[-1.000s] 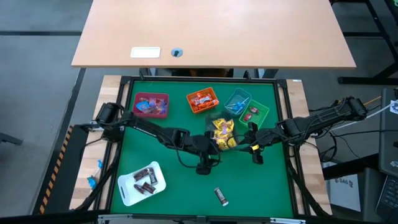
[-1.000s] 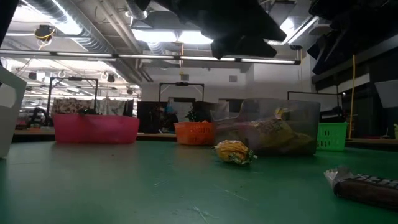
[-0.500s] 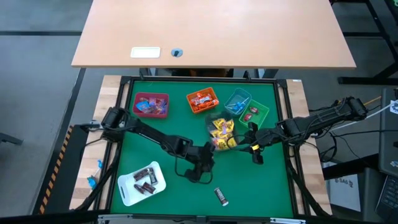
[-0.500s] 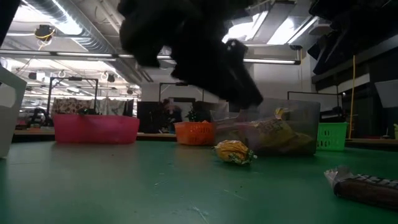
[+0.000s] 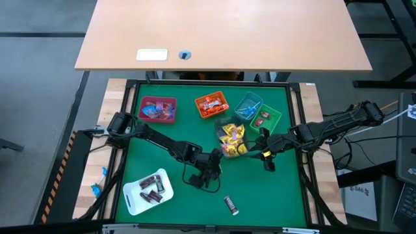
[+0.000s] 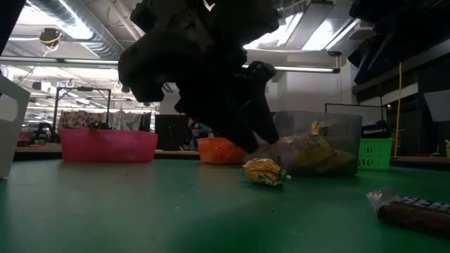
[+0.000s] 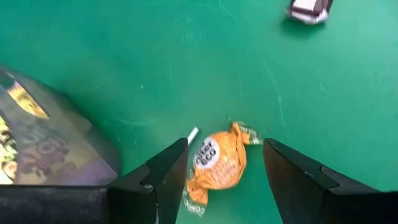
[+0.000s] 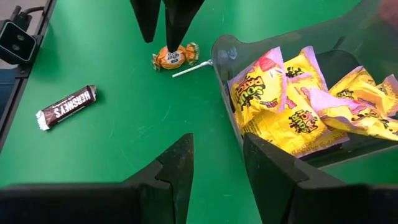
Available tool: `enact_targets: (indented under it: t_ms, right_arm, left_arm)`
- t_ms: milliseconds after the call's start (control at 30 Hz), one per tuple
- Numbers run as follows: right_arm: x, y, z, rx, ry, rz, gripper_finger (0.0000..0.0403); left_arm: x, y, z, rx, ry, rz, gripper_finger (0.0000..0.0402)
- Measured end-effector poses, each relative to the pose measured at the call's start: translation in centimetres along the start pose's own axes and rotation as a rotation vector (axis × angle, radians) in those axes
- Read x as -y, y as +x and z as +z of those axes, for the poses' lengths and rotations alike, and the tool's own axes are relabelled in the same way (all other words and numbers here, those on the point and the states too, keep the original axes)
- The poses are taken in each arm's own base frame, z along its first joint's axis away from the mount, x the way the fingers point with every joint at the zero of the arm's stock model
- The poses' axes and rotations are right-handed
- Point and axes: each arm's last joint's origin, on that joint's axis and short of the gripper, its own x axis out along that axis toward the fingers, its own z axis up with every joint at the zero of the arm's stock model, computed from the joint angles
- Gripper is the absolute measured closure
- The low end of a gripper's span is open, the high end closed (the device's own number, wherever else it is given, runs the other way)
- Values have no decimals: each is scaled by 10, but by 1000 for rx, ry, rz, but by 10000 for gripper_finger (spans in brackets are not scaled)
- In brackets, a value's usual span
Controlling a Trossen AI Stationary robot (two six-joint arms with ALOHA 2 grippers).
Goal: Sort candy
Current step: Put the orange chocolate into the green bin
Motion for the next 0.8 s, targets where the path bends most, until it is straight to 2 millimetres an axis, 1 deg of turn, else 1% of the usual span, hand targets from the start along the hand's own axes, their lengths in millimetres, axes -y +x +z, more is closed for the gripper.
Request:
enact_targets:
  t_ms: [267,400,600,800]
  right_arm:
    - [0,0,0,0,1,0,265]
    - [0,0,0,0,1,0,265]
    - [0,0,0,0,1,-1,265]
    - [0,0,0,0,1,-1,265]
  left_arm:
    - [0,1,0,1,1,-2,205]
    - [2,11,-5,-20,1,-11,205]
    - [0,25,-14,-61,-9,31,205]
    - [0,28,-15,-64,-17,19,213]
